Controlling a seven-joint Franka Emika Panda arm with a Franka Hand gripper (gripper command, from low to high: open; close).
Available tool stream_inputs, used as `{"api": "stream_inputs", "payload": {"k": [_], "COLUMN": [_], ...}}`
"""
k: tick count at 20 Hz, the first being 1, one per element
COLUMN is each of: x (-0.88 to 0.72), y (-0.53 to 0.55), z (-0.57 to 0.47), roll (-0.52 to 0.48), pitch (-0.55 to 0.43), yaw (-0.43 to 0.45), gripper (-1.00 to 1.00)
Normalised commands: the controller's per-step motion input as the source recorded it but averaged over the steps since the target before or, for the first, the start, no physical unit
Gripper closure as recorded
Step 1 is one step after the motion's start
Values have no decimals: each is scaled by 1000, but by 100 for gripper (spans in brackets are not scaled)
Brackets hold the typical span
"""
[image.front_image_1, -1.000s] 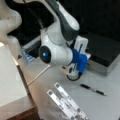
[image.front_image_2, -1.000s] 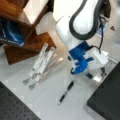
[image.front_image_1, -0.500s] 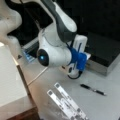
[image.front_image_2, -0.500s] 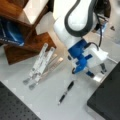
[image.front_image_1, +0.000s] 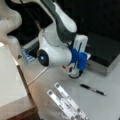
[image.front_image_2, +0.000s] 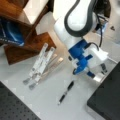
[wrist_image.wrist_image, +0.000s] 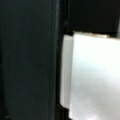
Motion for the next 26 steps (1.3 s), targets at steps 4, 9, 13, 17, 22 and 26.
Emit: {"api": "stream_inputs", "payload": {"k": [4,9,13,17,22,26], "x": [36,91,104,115,137,145], "y": [81,9,-89,-149,-156,-141], "z": [-96,-131,-155,-182,-176,-140], "roll": [162,114,82,79,83,114], "pitch": [-139,-130,-129,-139,-141,-128], "yaw": [-85,-65,-31,-5,0,-13], "gripper": [-100,-100,-100,100,100,100]}}
